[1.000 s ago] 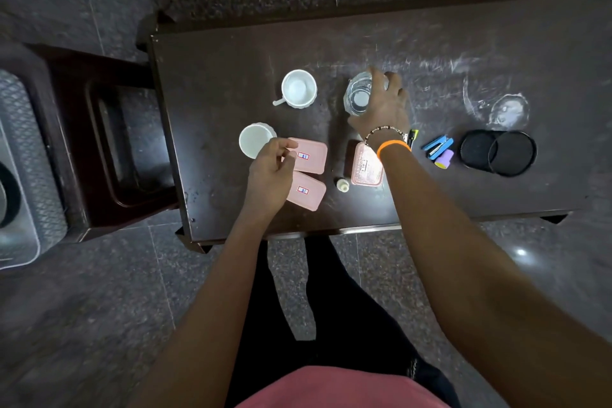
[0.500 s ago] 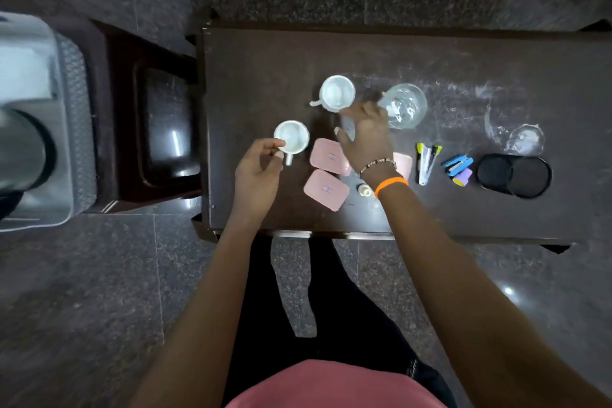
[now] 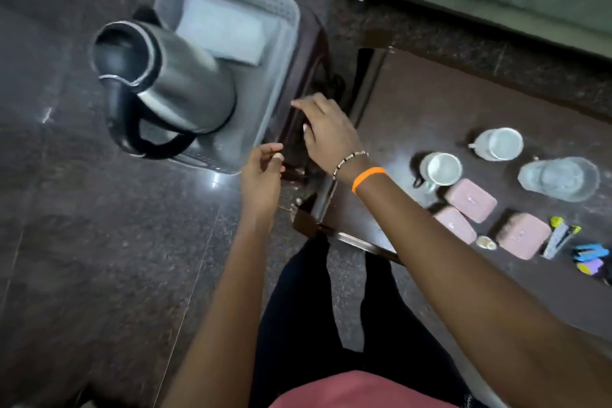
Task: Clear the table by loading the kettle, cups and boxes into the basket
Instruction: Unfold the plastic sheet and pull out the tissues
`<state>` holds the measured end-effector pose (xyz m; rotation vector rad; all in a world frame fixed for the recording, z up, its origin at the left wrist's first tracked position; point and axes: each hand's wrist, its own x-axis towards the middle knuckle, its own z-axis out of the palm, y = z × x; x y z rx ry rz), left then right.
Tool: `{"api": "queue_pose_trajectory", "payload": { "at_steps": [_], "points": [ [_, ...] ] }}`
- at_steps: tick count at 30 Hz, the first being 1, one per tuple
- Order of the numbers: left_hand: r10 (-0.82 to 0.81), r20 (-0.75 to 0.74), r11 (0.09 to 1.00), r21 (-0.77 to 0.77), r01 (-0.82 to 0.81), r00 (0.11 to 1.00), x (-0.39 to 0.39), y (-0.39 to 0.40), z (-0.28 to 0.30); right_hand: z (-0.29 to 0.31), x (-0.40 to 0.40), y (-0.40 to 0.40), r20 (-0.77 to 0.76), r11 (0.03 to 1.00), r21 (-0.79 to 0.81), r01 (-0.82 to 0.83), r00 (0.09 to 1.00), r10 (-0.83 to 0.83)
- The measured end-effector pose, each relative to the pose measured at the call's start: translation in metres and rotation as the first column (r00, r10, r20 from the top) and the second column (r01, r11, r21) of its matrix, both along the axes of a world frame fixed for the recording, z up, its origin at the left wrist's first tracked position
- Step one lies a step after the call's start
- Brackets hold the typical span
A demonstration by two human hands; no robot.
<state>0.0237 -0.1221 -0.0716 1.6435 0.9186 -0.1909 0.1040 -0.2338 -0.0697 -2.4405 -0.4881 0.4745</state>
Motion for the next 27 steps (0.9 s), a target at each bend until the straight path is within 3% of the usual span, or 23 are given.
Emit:
{"api": "queue_pose_trajectory", "payload": {
  "at_steps": [2, 7, 16, 19, 22, 24, 27],
  "points": [
    [-0.002, -0.018, 1.000, -0.002, 0.002, 1.000, 0.006, 0.026, -0.004, -0.010, 0.023, 0.036, 0.067, 0.986, -0.131, -0.101, 0.992, 0.110],
    [-0.014, -0.026, 1.000, 0.003, 0.014, 1.000, 0.020, 0.067, -0.010, -0.045, 0.069, 0.101, 0.029, 0.886, -0.397, -0.238, 0.962, 0.272],
    [-0.115, -0.029, 0.985, -0.130, 0.110, 0.993, 0.025, 0.107, -0.013, -0.078, 0.121, 0.134, -0.101, 0.751, -0.577, -0.320, 0.941, 0.323],
    [-0.117, -0.046, 0.982, -0.153, 0.109, 0.992, 0.025, 0.110, -0.008, -0.067, 0.120, 0.131, -0.042, 0.872, -0.439, -0.216, 0.975, 0.220],
    [-0.116, -0.033, 0.981, -0.163, 0.109, 0.993, 0.029, 0.104, 0.001, -0.046, 0.107, 0.115, 0.059, 0.993, -0.072, 0.089, 0.995, -0.085],
    [-0.099, -0.011, 0.982, -0.163, 0.096, 0.995, 0.034, 0.096, 0.010, -0.024, 0.088, 0.100, 0.021, 0.916, 0.224, 0.334, 0.937, -0.347],
    [-0.043, 0.024, 0.976, -0.211, 0.047, 0.999, 0.041, 0.076, 0.027, 0.005, 0.051, 0.074, -0.175, 0.711, 0.474, 0.520, 0.847, -0.502]
  ]
}}
